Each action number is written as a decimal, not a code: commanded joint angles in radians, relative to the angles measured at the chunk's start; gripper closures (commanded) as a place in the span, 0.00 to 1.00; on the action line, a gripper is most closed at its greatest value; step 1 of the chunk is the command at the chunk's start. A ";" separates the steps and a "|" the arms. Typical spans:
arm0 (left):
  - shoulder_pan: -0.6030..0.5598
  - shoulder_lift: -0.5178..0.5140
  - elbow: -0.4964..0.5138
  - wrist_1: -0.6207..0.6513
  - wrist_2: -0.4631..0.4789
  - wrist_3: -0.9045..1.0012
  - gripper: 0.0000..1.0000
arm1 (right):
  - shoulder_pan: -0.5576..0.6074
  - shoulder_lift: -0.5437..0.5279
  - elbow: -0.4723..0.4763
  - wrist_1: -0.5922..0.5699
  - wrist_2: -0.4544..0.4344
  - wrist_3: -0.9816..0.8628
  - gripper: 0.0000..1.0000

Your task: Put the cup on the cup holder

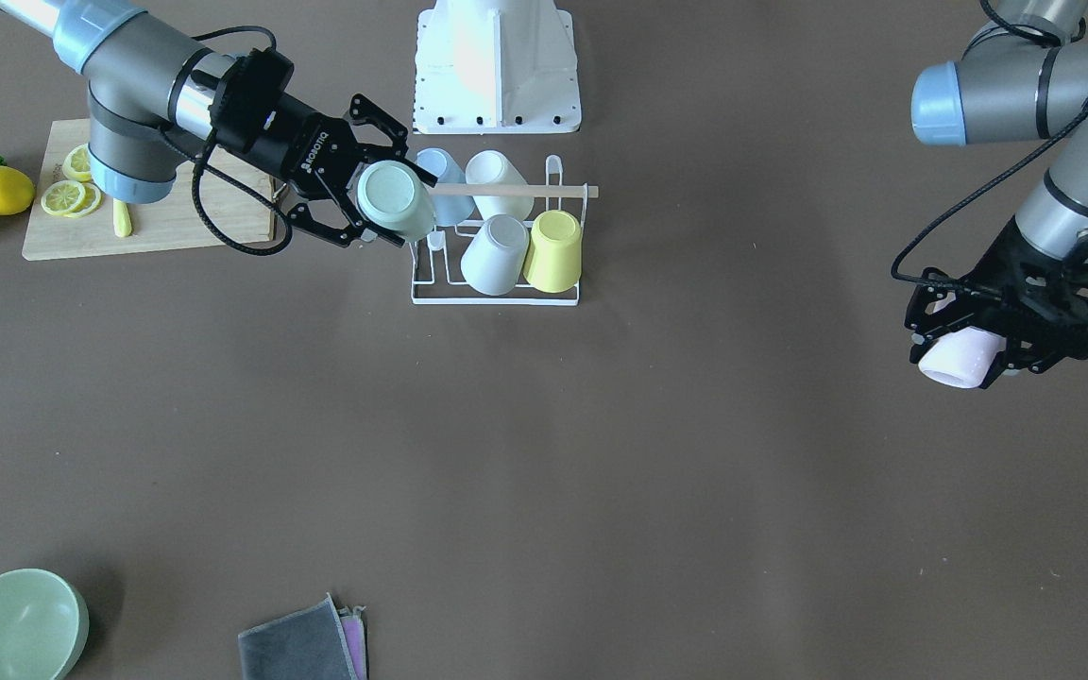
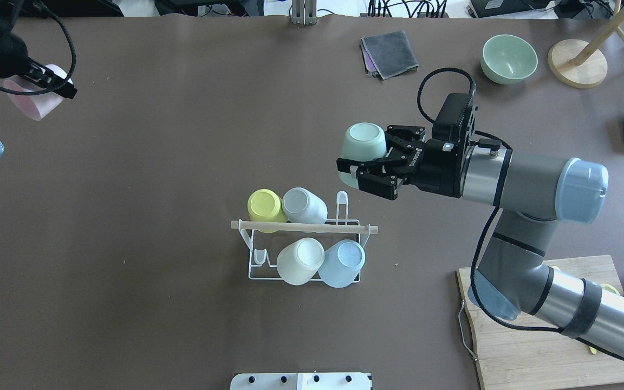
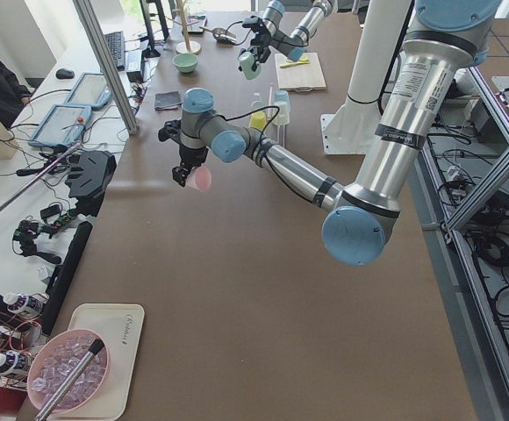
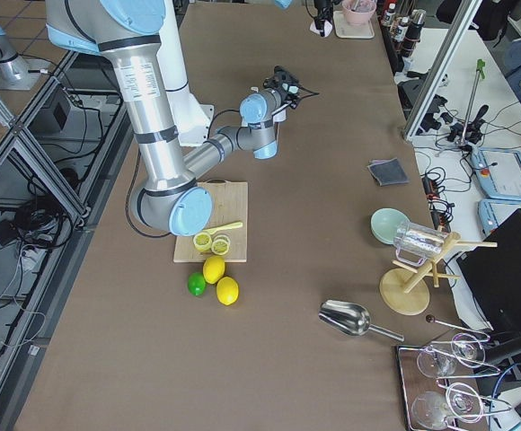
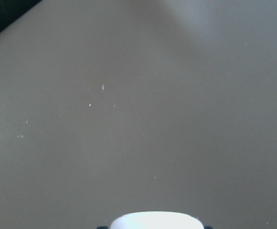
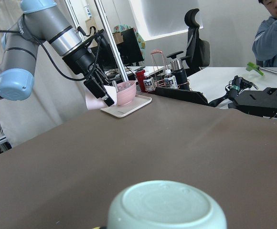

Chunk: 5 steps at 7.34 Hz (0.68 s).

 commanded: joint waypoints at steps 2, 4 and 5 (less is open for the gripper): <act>0.030 0.003 -0.017 -0.414 -0.020 -0.297 1.00 | -0.083 0.007 -0.027 -0.007 -0.089 -0.011 1.00; 0.085 0.005 -0.017 -0.641 0.004 -0.307 1.00 | -0.081 0.014 -0.058 -0.004 -0.094 -0.072 1.00; 0.099 0.011 -0.007 -0.744 0.008 -0.332 1.00 | -0.083 0.017 -0.073 -0.005 -0.124 -0.077 1.00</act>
